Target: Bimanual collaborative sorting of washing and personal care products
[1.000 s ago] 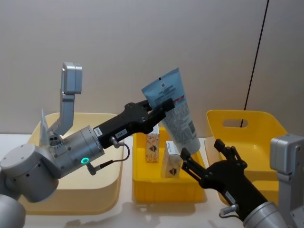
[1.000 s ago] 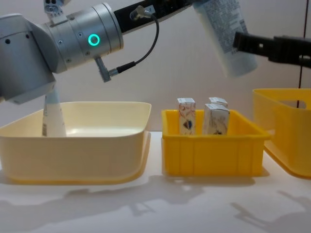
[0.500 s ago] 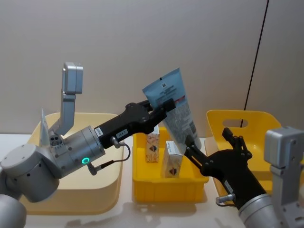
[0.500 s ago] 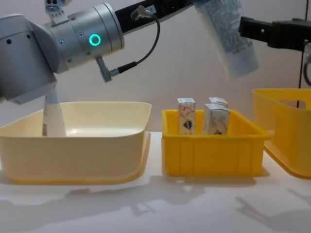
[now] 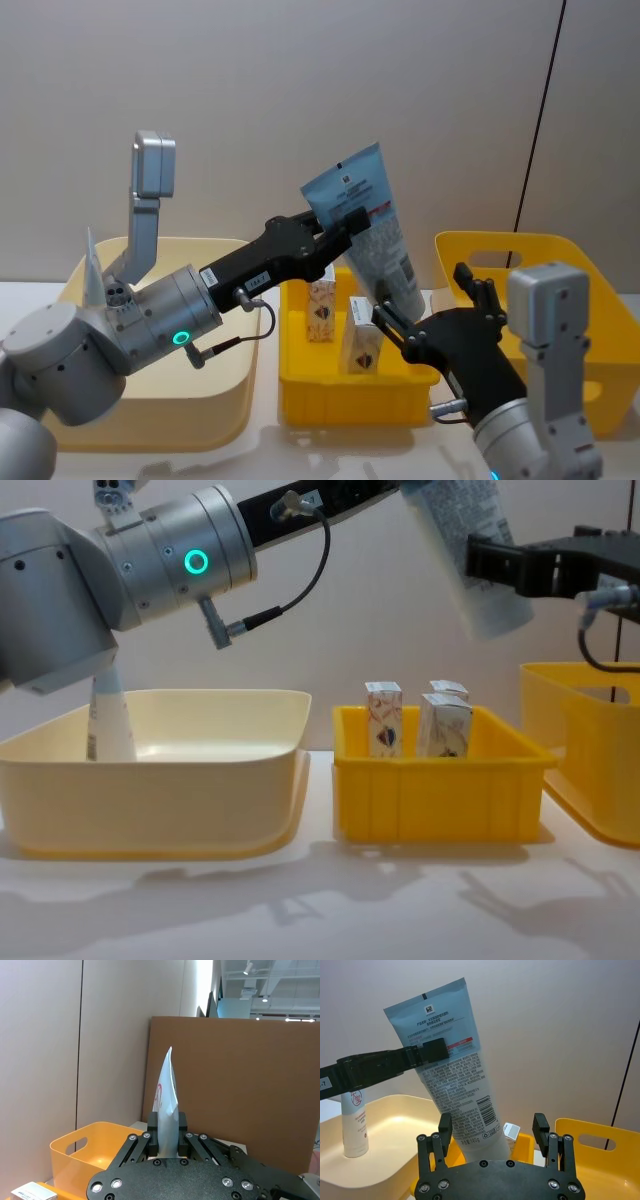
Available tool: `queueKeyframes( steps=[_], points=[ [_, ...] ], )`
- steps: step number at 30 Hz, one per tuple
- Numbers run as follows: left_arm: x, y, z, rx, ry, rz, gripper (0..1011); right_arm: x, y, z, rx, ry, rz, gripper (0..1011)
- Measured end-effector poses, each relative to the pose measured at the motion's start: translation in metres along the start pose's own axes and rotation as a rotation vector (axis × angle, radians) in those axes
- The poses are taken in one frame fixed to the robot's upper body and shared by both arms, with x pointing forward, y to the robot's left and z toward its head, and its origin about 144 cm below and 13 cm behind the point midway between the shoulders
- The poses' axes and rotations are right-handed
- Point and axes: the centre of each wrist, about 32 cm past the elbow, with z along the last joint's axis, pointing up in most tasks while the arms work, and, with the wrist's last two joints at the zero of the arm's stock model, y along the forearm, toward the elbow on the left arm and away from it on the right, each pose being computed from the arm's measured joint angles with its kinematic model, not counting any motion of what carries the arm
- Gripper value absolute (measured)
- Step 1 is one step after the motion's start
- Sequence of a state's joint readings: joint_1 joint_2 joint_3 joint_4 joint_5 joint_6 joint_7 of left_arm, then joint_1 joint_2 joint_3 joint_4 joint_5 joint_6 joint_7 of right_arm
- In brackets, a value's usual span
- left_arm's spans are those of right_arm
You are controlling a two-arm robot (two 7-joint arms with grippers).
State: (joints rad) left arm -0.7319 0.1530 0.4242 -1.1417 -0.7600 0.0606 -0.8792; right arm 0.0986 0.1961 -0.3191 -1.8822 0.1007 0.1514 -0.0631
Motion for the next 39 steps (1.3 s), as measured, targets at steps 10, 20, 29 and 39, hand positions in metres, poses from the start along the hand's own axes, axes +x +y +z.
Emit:
queueKeyframes(
  steps=[10, 20, 29, 39],
  points=[
    [0.0, 0.0, 0.0, 0.0, 0.0, 0.0, 205, -0.006, 0.012, -0.006, -0.002, -0.047, 0.001, 1001],
    [0.0, 0.0, 0.0, 0.0, 0.0, 0.0, 204, -0.013, 0.021, -0.011, 0.012, -0.09, -0.024, 1001],
    [0.0, 0.0, 0.0, 0.0, 0.0, 0.0, 204, -0.02, 0.031, -0.015, 0.028, -0.13, -0.032, 1001],
    [0.0, 0.0, 0.0, 0.0, 0.0, 0.0, 204, -0.025, 0.039, -0.019, 0.034, -0.163, -0.025, 1001]
  ],
)
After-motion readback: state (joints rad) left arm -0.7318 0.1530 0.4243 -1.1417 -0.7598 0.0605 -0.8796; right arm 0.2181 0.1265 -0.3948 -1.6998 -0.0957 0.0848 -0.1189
